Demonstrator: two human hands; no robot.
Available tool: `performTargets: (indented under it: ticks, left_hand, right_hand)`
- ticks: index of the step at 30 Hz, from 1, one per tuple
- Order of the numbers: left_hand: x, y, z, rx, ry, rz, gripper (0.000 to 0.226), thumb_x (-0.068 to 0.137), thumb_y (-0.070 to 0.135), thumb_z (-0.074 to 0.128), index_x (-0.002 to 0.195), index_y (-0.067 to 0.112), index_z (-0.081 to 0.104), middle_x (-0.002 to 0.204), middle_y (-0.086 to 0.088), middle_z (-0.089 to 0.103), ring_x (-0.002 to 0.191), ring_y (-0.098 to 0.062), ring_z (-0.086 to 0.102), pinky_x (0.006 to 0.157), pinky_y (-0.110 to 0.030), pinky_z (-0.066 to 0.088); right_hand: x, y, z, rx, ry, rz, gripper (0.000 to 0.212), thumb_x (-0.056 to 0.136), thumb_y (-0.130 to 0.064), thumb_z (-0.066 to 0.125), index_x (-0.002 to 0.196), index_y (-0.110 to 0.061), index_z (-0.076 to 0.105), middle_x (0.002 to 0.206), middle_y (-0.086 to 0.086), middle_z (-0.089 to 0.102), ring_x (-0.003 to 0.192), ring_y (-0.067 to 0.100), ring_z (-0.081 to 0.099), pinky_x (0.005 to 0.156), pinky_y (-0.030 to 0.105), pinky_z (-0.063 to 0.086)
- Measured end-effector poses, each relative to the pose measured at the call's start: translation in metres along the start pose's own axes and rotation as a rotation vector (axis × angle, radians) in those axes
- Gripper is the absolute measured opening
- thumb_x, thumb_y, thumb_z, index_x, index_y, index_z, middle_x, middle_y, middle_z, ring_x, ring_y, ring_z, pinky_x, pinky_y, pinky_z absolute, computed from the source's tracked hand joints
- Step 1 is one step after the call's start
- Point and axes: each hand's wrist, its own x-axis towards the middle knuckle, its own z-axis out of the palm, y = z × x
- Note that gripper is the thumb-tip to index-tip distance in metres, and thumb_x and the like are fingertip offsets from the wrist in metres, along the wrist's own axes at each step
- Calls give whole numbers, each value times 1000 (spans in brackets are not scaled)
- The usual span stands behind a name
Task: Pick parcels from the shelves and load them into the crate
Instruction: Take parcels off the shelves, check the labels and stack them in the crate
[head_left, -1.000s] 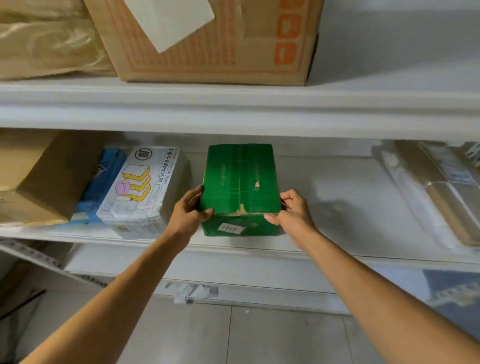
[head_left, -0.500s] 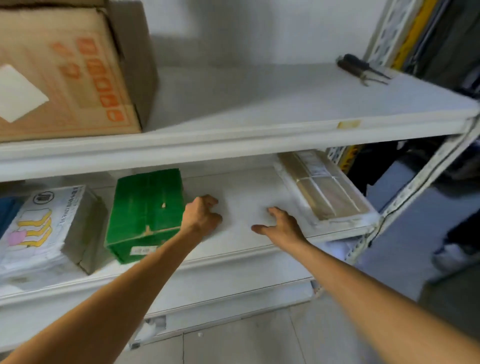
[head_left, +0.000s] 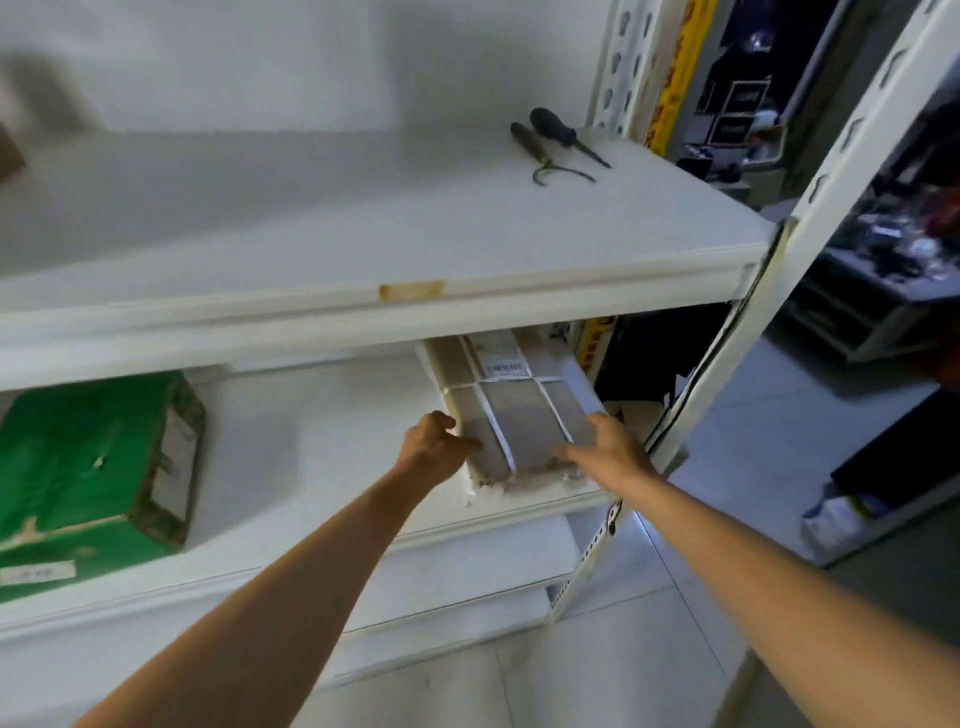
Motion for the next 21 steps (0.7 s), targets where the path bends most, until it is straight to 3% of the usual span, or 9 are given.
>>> performTargets:
  ticks: [3,6,12,15,17,21]
  left_hand:
    - [21,5,21,1,54,-59,57,80,29,77,125,5,52,121,-16,62,109,-33,59,85,-35,49]
    - [45,6,36,-50,183,-116,52,80,21,74,122,1,50,122,-19,58,110,-37,58,90,-42,51]
    - [72,-15,50,-157,193,-230,40,78,12,72,115,0,60,113,-17,64,97,-32,62,57,-27,43]
    - [76,-24,45,-189,188,-225,38,76,9,73,111,-2,63,108,-20,66,97,-35,65,73,-37,57]
    - [76,-27,41,-227,182,-202,40,75,8,74,112,-2,61,110,-21,66,100,-37,64,84,-46,57]
    - [67,-35,35,-252,190,-125,43,76,6,74,114,3,55,112,-17,63,103,-35,62,86,-51,56]
  right_hand:
    - [31,7,3,-25,-1,5,55,85,-34,72,127,-6,52,122,16,61,107,32,59,80,32,47]
    - [57,14,18,-50,-42,50,65,82,-43,74,127,-4,48,124,18,57,111,33,57,77,30,42]
    - [87,31,43,38,-52,174,95,64,-42,88,133,-1,36,132,20,49,120,36,50,98,42,46]
    - [93,24,40,-18,-69,203,104,58,-42,92,136,-2,35,140,20,38,128,37,42,101,43,45]
    - [96,20,37,-48,-79,205,100,60,-37,92,136,-4,37,142,19,36,129,37,41,100,43,46]
    - [92,23,31,38,-56,169,82,70,-14,87,135,-5,37,138,17,46,120,31,51,93,33,44]
